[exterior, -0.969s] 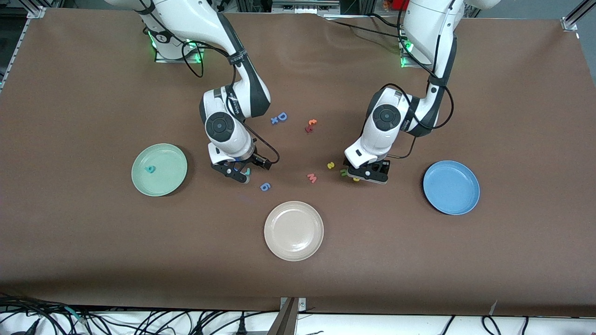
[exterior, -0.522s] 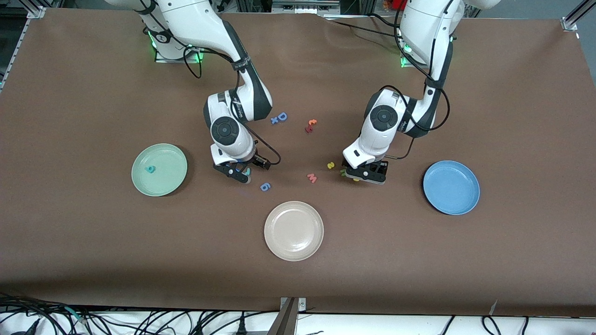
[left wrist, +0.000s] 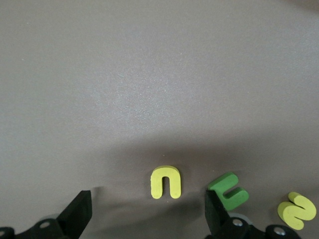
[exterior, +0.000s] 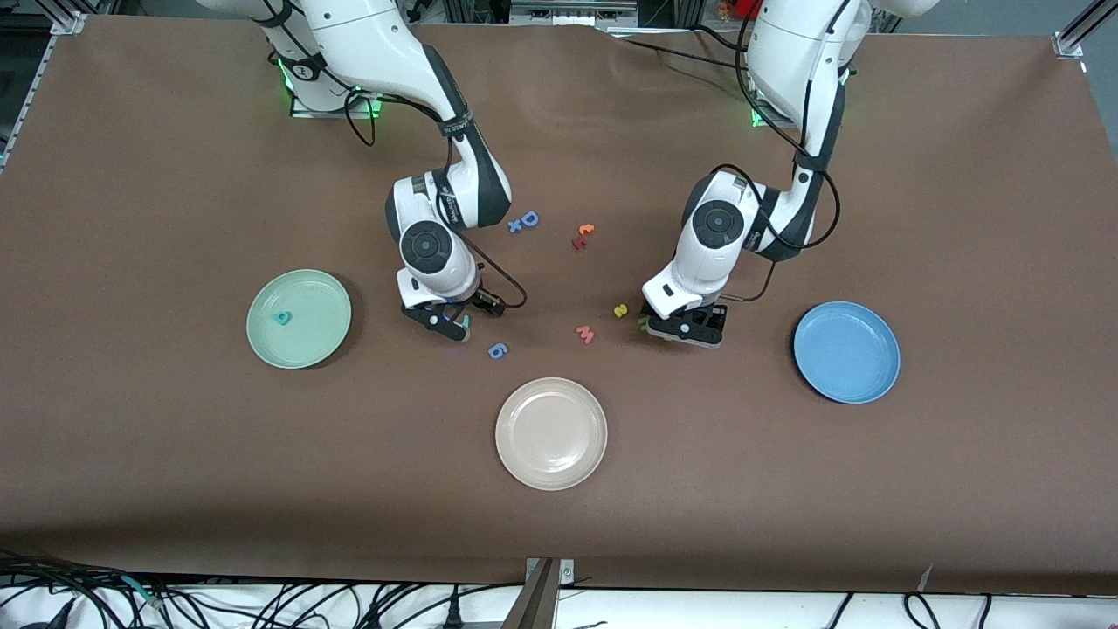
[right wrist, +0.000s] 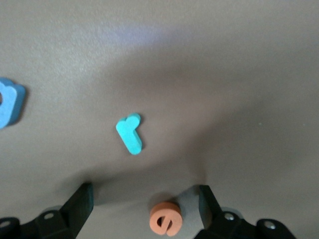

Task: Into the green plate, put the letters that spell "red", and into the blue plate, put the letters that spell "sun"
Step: 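Grasp the orange e with the right gripper while the left gripper grasps yellow n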

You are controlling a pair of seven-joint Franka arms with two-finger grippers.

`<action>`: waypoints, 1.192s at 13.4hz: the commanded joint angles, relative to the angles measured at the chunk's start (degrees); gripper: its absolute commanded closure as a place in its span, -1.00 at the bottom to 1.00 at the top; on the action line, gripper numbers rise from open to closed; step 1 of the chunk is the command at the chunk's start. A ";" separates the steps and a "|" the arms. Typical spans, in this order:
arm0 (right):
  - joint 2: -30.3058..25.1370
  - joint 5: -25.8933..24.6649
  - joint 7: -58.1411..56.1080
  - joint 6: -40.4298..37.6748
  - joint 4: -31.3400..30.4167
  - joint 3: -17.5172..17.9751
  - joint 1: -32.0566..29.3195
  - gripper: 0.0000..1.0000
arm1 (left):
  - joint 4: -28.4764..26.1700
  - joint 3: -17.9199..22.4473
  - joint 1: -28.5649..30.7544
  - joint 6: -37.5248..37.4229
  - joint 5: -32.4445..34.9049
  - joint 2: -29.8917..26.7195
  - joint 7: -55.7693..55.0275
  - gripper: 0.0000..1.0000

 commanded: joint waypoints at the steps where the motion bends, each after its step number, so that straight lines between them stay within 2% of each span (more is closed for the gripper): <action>1: -2.31 0.94 1.26 0.70 -3.55 -0.37 2.01 -0.88 | 1.22 1.19 -1.28 0.26 -1.25 0.95 0.00 -0.99; 2: -2.40 0.94 1.79 0.79 -3.82 -0.37 2.19 -0.87 | 1.49 1.19 -1.28 0.26 -1.25 1.12 0.00 -0.96; 4: -2.40 0.94 1.88 0.88 -3.99 -0.37 2.19 -0.57 | 1.57 1.19 -1.28 0.26 -1.25 1.30 -0.09 -0.75; 5: -2.40 0.94 1.88 0.88 -4.17 -0.37 2.19 -0.37 | 1.58 1.10 -1.55 0.26 -1.25 1.47 -0.18 -0.74; 7: -2.40 0.94 1.88 0.88 -4.26 -0.37 2.19 -0.12 | 1.58 1.19 -1.72 0.26 -1.25 1.56 -0.18 -0.56; 11: -2.40 0.94 1.09 1.23 -5.22 -0.46 2.19 -0.05 | 2.37 1.19 -1.72 0.17 -1.34 1.65 -0.88 -0.44; 14: -2.40 0.94 1.35 1.32 -5.22 -0.46 2.19 0.38 | 2.37 1.19 -2.34 0.17 -1.25 1.65 -2.38 -0.34; 16: -2.40 0.94 1.44 1.40 -5.22 -0.46 2.19 0.57 | 2.37 1.19 -2.34 0.17 -1.25 1.74 -2.29 -0.32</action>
